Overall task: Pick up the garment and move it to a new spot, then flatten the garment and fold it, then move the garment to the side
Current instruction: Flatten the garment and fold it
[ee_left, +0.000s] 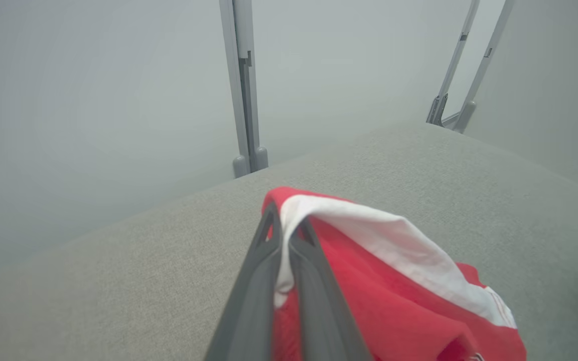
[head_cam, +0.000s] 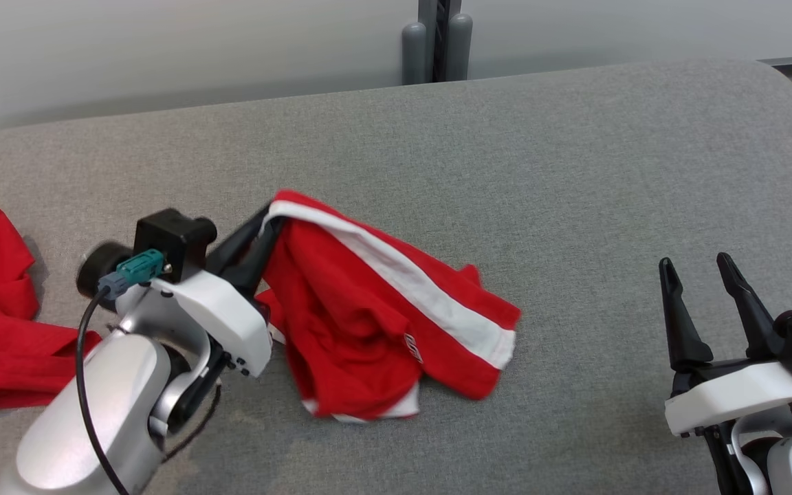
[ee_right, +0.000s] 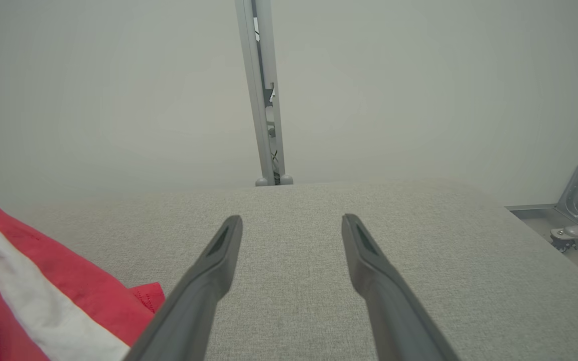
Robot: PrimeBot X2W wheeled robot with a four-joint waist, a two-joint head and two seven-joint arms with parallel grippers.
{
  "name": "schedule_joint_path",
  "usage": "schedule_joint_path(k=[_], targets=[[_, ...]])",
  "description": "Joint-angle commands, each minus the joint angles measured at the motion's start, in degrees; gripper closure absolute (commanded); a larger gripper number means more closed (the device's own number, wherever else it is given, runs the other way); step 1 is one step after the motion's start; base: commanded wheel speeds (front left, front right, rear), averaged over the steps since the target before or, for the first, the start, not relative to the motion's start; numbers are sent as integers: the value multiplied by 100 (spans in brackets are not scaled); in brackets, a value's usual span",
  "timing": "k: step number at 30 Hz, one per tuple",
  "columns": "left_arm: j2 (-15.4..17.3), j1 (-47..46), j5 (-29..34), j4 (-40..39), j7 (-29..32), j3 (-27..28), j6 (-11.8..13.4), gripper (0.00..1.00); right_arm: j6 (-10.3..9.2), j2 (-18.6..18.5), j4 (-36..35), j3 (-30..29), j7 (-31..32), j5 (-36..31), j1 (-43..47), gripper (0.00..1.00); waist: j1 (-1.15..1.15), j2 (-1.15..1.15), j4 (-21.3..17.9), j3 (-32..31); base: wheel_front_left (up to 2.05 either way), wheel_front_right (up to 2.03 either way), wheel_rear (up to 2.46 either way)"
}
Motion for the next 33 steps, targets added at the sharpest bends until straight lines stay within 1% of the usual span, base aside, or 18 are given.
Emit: schedule_joint_path(k=[1, 2, 4, 7, 10, 12, 15, 18, 19, 20, 25, 33], targets=[[149, -231, 354, -133, -14, -67, 113, 100, 0, -23, -6, -36, -17, -7, -29, 0, 0, 0, 15, -17, 0, 0, 0], [149, -231, 354, -133, -14, -67, 113, 100, 0, -23, -6, -36, -17, -7, -29, 0, 0, 0, 15, -17, 0, 0, 0], [197, -288, 574, -238, 48, -214, 147, 100, 0, -22, -19, -48, -18, -10, -3, 0, 0, 0, 28, -10, 0, 0, 0], [177, -69, 758, -211, 219, -501, 216, 100, 0, -23, -15, -33, -20, 43, 29, 0, 0, 0, 29, 6, 0, 0, 0], [33, 253, 724, 18, 372, -772, 259, 100, 0, -23, -18, -22, -5, 81, 55, 0, 0, 0, 31, 28, 0, 0, 0], [-121, 443, 631, 208, 389, -904, 237, 100, 0, -24, -8, -31, -8, 99, 52, 0, 0, 0, 46, 41, 0, 0, 0], [-265, 662, 614, 496, 355, -1085, 197, 100, 0, -22, 2, -35, 8, 96, 53, 0, 0, 0, 76, 43, 0, 0, 0], [-360, 709, 679, 717, 251, -1169, 249, 100, 0, -22, 5, -53, 28, 90, 55, 0, 0, 0, 122, 32, 0, 0, 0], [-384, 720, 709, 771, 182, -1161, 298, 64, 0, -23, 7, -58, 37, 85, 52, 0, 0, 0, 141, 25, 0, 0, 0], [-393, 719, 755, 806, 100, -1145, 362, 1, 0, -22, -3, -57, 42, 80, 52, 0, 0, 0, 159, 15, 0, 0, 0], [-406, 811, 721, 669, -351, -907, 627, 0, 0, -24, -45, -98, 64, 51, 73, 0, 0, 0, 252, -68, 0, 0, 0], [-120, 1162, 469, -154, -876, -266, 1092, 0, 0, -23, -102, -171, 125, 9, 169, 0, 0, 0, 410, -303, 0, 0, 0]])
